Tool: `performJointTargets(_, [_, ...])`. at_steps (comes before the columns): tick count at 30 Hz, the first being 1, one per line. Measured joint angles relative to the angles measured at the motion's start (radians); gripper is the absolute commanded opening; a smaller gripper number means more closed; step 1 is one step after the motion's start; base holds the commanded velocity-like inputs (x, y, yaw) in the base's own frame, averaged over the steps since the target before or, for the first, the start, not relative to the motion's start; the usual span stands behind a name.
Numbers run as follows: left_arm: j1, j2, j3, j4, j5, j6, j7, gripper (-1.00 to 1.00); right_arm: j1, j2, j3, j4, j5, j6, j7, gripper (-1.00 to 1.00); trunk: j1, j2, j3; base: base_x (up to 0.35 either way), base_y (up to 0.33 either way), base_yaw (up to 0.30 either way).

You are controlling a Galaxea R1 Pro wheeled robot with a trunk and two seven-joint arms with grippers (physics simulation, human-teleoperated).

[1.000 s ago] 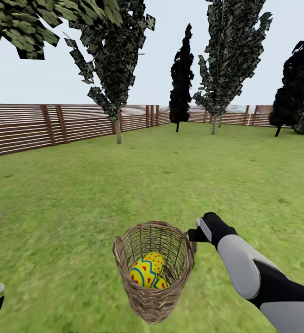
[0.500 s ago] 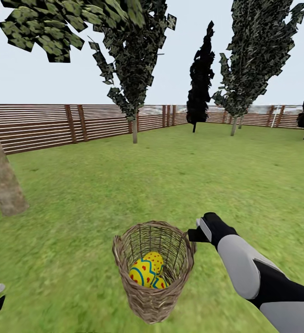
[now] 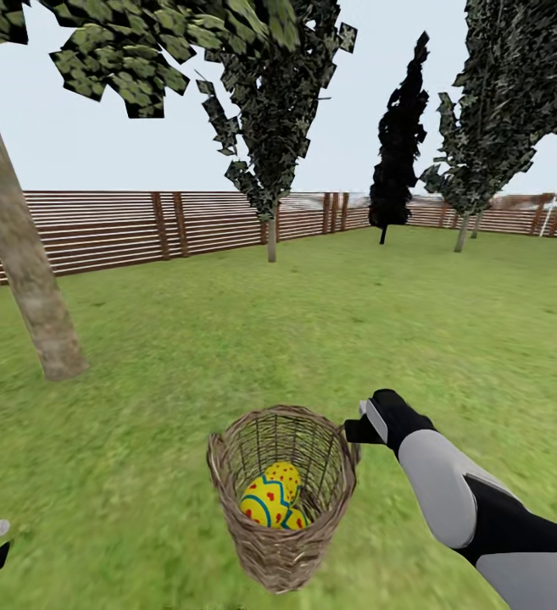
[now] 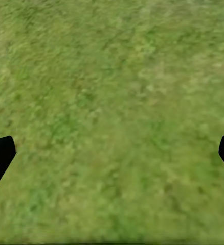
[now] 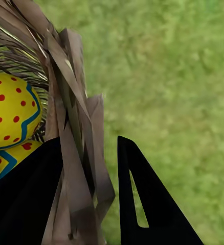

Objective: Take the three Easter eggs out of the wicker basket on the lawn in the garden, then place them on the lawn next to a single tree (choose any tree) so that all three eggs are next to the same tree and none are left in the basket.

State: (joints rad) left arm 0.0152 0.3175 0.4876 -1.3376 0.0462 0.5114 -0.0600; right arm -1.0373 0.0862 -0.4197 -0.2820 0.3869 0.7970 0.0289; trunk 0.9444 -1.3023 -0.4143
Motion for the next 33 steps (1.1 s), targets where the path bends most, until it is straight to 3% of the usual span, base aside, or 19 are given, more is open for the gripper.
performJointTargets(10, [0.0, 0.001, -0.001, 0.002, -0.001, 0.0, 0.0, 1.0, 0.0, 0.0, 0.0, 0.0, -0.001, -0.002, 0.0, -1.0, 0.0, 0.0, 0.0, 0.028, 0.0, 0.282])
performJointTargets(15, [0.0, 0.006, -0.001, 0.005, -0.001, 0.0, 0.0, 1.0, 0.001, 0.006, -0.001, 0.002, -0.001, -0.041, -0.005, -1.0, -0.001, 0.0, 0.0, 0.298, 0.0, 0.284])
performJointTargets(33, [0.0, -0.002, -0.001, 0.004, 0.0, 0.003, -0.004, 1.0, 0.001, 0.003, -0.002, 0.0, 0.002, -0.044, -0.004, -1.0, -0.001, 0.0, 0.0, 0.337, 0.0, 0.284])
